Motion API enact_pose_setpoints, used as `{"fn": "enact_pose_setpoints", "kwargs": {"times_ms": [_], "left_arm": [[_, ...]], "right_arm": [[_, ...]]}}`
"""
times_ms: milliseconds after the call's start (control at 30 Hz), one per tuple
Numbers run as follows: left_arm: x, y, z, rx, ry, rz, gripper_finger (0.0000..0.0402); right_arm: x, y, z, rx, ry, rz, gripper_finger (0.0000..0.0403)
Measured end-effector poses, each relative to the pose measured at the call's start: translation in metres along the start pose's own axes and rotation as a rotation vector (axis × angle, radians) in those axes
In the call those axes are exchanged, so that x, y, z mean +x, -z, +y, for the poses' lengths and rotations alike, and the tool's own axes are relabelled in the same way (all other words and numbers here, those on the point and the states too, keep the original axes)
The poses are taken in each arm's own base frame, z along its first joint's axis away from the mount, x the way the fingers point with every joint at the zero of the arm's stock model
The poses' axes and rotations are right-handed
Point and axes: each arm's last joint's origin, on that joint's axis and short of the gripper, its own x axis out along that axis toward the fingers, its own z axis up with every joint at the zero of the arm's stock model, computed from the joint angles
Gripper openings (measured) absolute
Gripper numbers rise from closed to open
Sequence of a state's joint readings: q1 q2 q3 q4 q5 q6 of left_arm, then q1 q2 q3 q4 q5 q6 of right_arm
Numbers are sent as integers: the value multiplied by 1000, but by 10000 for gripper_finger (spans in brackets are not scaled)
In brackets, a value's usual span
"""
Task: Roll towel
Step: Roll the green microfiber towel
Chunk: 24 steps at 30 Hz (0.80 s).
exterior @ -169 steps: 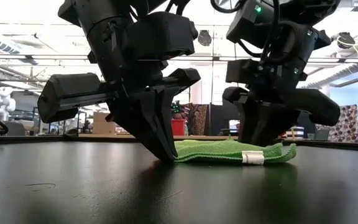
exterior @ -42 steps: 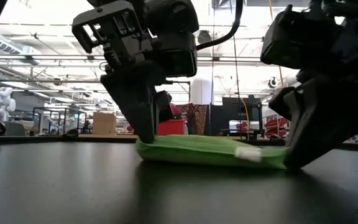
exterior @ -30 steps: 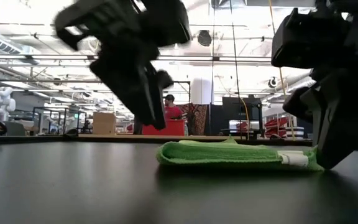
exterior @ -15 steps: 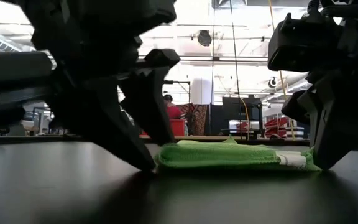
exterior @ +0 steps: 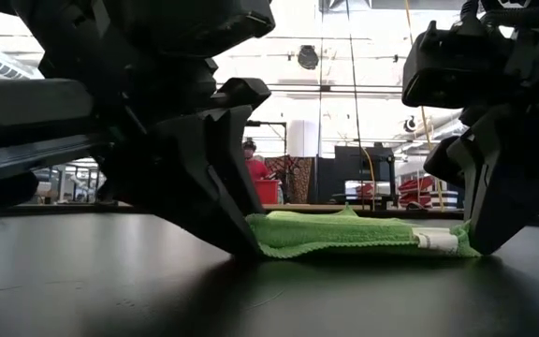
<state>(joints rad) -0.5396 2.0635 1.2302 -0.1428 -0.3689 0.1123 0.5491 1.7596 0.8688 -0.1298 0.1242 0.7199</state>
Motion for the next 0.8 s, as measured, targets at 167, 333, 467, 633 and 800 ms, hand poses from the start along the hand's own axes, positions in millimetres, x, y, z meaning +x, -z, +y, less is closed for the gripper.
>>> {"fn": "enact_pose_setpoints", "kwargs": {"times_ms": [167,333,467,633,800], "left_arm": [[1,0,1,-40,34,-6,12],[4,1,10,-192,106,-1,5],[8,3,22,-313,191,9,4],[15,6,41,-447,335,21,4],[19,9,56,-516,443,27,3]], "right_arm": [[0,0,0,1,1,0,0],[0,0,0,1,1,1,0],[0,1,0,0,-3,7,0],[-3,2,2,8,-24,32,0],[-12,3,5,6,-39,41,0]]}}
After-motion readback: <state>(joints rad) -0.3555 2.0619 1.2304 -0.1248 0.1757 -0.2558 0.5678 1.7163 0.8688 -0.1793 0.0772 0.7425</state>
